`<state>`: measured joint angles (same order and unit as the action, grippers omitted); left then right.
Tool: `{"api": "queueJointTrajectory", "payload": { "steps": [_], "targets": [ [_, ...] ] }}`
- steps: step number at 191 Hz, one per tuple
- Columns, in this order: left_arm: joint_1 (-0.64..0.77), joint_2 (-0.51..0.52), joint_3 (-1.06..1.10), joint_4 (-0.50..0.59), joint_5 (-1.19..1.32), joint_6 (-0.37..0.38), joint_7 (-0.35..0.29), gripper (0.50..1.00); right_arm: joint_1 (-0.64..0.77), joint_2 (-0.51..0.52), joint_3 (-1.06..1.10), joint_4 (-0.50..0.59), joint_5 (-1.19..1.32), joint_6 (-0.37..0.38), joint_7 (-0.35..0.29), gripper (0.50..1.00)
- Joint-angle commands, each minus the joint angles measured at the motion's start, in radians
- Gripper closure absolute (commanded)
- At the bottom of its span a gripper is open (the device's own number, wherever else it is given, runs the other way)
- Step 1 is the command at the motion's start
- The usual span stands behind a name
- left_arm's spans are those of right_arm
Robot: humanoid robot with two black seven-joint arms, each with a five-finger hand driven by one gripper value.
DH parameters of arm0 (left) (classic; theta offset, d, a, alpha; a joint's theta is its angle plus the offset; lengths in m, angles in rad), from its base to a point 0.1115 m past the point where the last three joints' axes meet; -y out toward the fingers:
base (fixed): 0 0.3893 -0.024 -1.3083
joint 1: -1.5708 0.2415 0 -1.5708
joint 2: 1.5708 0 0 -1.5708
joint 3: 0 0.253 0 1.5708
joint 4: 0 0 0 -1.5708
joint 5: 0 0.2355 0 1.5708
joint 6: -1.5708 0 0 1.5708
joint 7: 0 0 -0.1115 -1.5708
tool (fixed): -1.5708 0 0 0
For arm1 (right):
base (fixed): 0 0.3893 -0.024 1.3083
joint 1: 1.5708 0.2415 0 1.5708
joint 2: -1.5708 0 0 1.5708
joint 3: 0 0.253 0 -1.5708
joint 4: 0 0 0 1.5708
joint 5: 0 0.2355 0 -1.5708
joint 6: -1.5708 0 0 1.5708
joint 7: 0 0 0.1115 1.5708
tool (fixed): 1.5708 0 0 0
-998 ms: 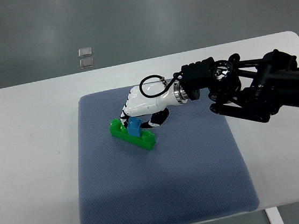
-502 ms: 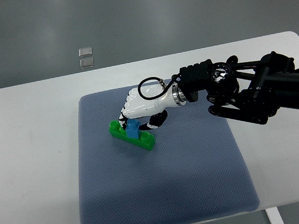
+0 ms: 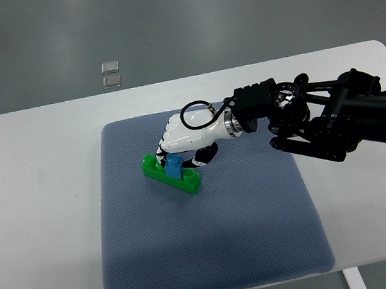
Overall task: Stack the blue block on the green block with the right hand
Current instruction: 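Press the blue block down onto the green block's studs with the right hand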
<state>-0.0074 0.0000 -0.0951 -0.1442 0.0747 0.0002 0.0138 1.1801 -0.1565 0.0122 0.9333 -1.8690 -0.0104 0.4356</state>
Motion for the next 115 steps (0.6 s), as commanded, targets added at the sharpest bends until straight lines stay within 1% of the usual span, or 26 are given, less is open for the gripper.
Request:
{"api": "queueJointTrajectory", "payload": {
  "steps": [1,30,115],
  "targets": [
    [0.000,0.000,0.000,0.000,0.000,0.000,0.000,0.500,-0.007,0.003,0.000,-0.005,-0.003,0.000,0.000,0.953],
    [0.000,0.000,0.000,0.000,0.000,0.000,0.000,0.500,-0.011,0.017,0.000,-0.008,-0.006,0.000,0.000,0.953],
    [0.001,0.000,0.000,0.000,0.000,0.000,0.002,0.500,-0.017,0.015,0.002,-0.019,-0.007,-0.002,0.000,0.953]
  ]
}}
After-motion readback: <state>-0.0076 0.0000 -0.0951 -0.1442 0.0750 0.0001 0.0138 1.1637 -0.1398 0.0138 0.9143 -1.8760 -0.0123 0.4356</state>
